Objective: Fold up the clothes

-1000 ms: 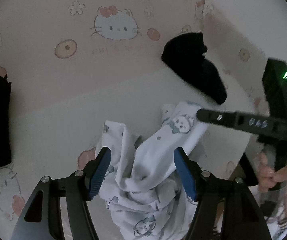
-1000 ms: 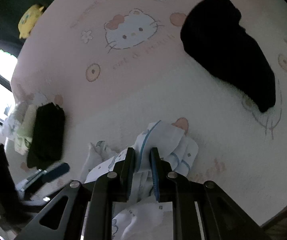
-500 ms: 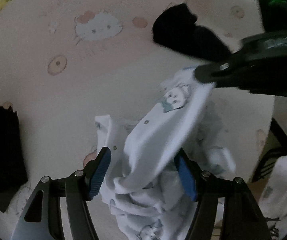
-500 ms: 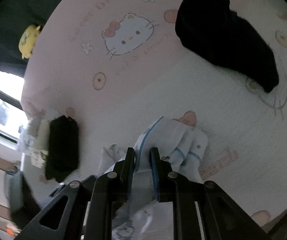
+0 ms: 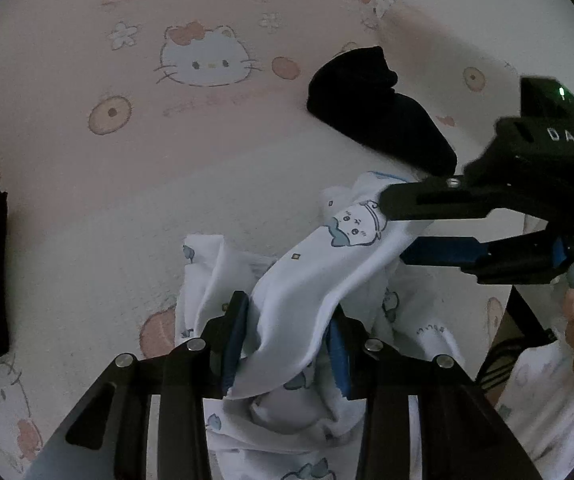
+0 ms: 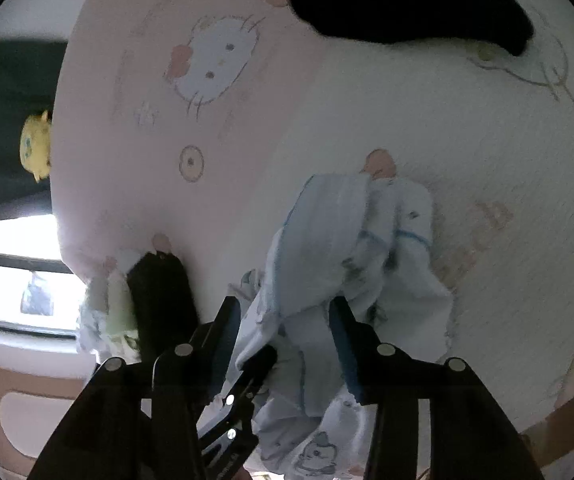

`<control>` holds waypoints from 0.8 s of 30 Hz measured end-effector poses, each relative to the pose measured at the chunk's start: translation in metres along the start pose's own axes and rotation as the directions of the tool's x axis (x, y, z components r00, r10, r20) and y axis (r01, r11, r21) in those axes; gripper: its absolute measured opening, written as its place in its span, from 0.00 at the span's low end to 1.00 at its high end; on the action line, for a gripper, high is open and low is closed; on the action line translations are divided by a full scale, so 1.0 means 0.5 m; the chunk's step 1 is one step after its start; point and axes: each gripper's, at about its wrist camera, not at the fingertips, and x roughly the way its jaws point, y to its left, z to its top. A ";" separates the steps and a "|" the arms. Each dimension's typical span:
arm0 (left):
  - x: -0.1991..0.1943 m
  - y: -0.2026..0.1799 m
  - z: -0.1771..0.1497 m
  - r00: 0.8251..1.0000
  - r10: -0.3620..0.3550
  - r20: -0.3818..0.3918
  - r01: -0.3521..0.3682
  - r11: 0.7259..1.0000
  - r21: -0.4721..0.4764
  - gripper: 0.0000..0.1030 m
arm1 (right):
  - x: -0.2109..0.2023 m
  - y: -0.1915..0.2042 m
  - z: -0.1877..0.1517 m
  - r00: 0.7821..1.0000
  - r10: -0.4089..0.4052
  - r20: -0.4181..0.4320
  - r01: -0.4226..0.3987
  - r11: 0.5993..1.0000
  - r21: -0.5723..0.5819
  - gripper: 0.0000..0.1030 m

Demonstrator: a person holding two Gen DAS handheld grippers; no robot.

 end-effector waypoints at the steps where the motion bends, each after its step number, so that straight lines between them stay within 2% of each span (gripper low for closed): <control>1: 0.002 -0.005 0.001 1.000 -0.001 -0.001 0.001 1.000 0.002 0.33 | 0.008 0.009 -0.002 1.000 -0.004 -0.010 0.004 1.000 -0.019 0.47; 6: 0.008 0.016 0.002 1.000 -0.028 0.005 0.028 1.000 -0.014 0.33 | 0.059 0.037 -0.006 0.996 -0.051 -0.075 0.048 0.998 -0.041 0.51; 9: 0.009 0.023 0.003 0.999 -0.044 0.005 0.044 0.999 -0.020 0.29 | 0.073 0.046 0.008 0.995 -0.079 -0.054 0.076 0.996 -0.056 0.51; 11: 0.008 0.028 0.005 0.999 -0.052 0.005 0.052 0.998 -0.023 0.25 | 0.078 0.052 0.023 0.994 -0.106 -0.035 0.103 0.991 -0.082 0.38; 12: 0.006 0.029 0.005 0.998 -0.055 0.007 0.055 0.998 -0.023 0.23 | 0.082 0.053 0.029 0.992 -0.124 -0.038 0.120 0.988 -0.095 0.22; 13: 0.006 0.029 0.008 0.998 -0.062 0.011 0.062 0.998 -0.019 0.22 | 0.087 0.052 0.033 0.988 -0.145 -0.048 0.139 0.984 -0.108 0.11; 15: 0.006 0.023 0.006 0.998 -0.063 0.002 0.063 0.998 -0.012 0.18 | 0.096 0.051 0.041 0.983 -0.171 -0.064 0.162 0.979 -0.123 0.11; 20: 0.023 0.028 0.026 0.998 -0.060 -0.013 0.060 0.998 -0.024 0.16 | 0.112 0.051 0.067 0.991 -0.114 -0.070 0.106 0.988 -0.115 0.11; 24: 0.031 0.038 0.057 0.998 -0.054 -0.012 0.053 0.996 -0.073 0.16 | 0.117 0.078 0.093 0.996 -0.083 -0.040 0.075 0.982 -0.174 0.11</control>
